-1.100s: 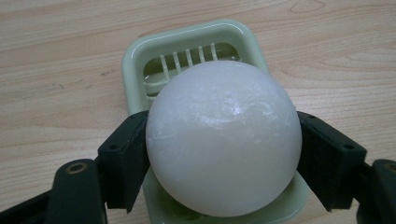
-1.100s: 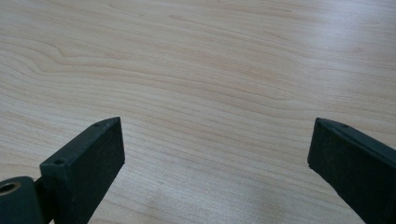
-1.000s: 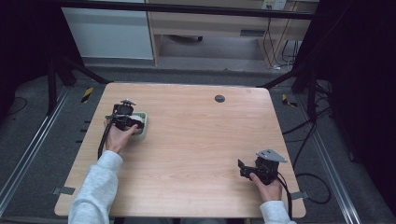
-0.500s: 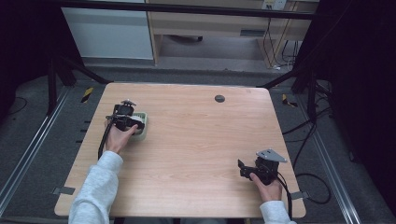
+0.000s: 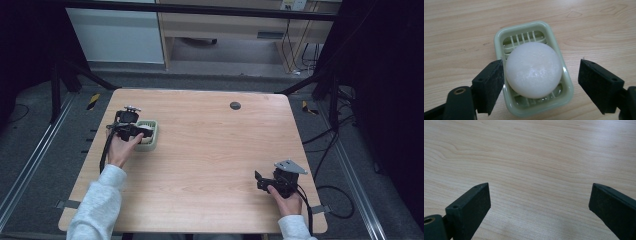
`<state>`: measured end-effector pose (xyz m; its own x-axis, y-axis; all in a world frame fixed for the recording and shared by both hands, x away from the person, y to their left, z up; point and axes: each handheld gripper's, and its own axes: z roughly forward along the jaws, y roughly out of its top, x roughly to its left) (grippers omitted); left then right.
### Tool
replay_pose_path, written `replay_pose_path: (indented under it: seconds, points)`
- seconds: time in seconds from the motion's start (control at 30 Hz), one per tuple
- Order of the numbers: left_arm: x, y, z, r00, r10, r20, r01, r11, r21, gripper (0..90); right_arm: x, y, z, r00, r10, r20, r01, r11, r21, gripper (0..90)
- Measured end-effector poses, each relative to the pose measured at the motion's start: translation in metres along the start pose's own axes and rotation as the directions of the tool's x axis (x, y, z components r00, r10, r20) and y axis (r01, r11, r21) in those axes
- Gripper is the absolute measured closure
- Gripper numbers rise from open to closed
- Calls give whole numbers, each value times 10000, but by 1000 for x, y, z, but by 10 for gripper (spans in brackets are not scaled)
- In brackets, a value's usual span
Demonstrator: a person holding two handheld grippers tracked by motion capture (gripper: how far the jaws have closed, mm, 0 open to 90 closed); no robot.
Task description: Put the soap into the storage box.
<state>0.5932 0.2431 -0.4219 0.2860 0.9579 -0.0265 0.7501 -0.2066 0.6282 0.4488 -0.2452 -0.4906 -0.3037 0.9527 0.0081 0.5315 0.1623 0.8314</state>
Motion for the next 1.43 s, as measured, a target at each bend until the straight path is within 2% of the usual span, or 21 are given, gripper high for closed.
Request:
replay_pose_path:
  seconds: [0.07, 0.1, 0.13, 0.23, 0.27, 0.3, 0.33, 0.43, 0.53, 0.6, 0.73, 0.9, 1.0, 1.1, 1.23, 1.43]
  points:
    - [-3, -4, -8, 9999, 44, 147, -40, 9997, -261, 221, 0, 0, 1, 10000, -19, -16, 19, 10000, 40, 42]
    - [-7, -9, -15, 9996, 200, 181, -191, 9988, -457, 225, 1, 0, 0, 10000, 26, -45, -25, 10000, 75, 42]
    - [-7, -9, -15, 9996, 200, 181, -191, 9988, -457, 227, 1, 0, 0, 10000, 26, -45, -25, 10000, 75, 42]
    - [-16, -23, -30, 9984, 424, 362, -385, 9942, -1009, 241, 1, 0, 1, 10000, -4, 2, 4, 10000, 56, 42]
    - [-16, -23, -30, 9984, 424, 362, -385, 9942, -1009, 240, 1, 0, 1, 10000, -4, 2, 4, 10000, 56, 42]
    - [-21, -33, -36, 9974, 644, 325, -600, 9907, -1223, 239, 1, -1, 1, 10000, -7, -1, 7, 10000, 37, 43]
    - [-21, -33, -36, 9974, 644, 325, -600, 9907, -1223, 238, 1, -1, 1, 10000, -7, -1, 7, 10000, 37, 43]
    - [-27, -46, -43, 9959, 868, 272, -820, 9862, -1438, 237, 2, -1, 1, 10000, -61, 34, 61, 10000, 47, 42]
    - [-32, -63, -47, 9952, 964, 152, -930, 9842, -1509, 230, 2, -1, 1, 10000, -78, 52, 78, 10000, 44, 42]
    - [-32, -68, -48, 9959, 880, 213, -835, 9833, -1617, 227, 1, -1, 1, 9999, -116, 76, 116, 9999, 42, 43]
    - [-28, -84, -52, 9948, 966, 324, -897, 9811, -1717, 221, 2, -1, 1, 9999, -123, 103, 122, 9999, 76, 42]
    - [-22, -105, -55, 9956, 873, 354, -788, 9775, -1957, 230, 2, -2, 2, 10000, -36, 86, 35, 9998, 175, 42]
    - [-14, -119, -56, 9968, 663, 438, -558, 9766, -2078, 236, 1, -2, 1, 10000, 26, 88, -28, 9997, 233, 43]
    - [-9, -125, -56, 9982, 500, 319, -422, 9764, -2118, 237, 1, -2, 1, 10000, -10, 88, 8, 9997, 256, 43]
    - [1, -134, -56, 9995, 192, 245, -139, 9794, -2012, 248, 1, -3, 1, 9998, -28, 180, 22, 9994, 358, 43]
    - [11, -147, -59, 9996, 270, -43, -274, 9847, -1721, 230, 0, -4, 0, 9999, 61, 137, -66, 9992, 385, 43]
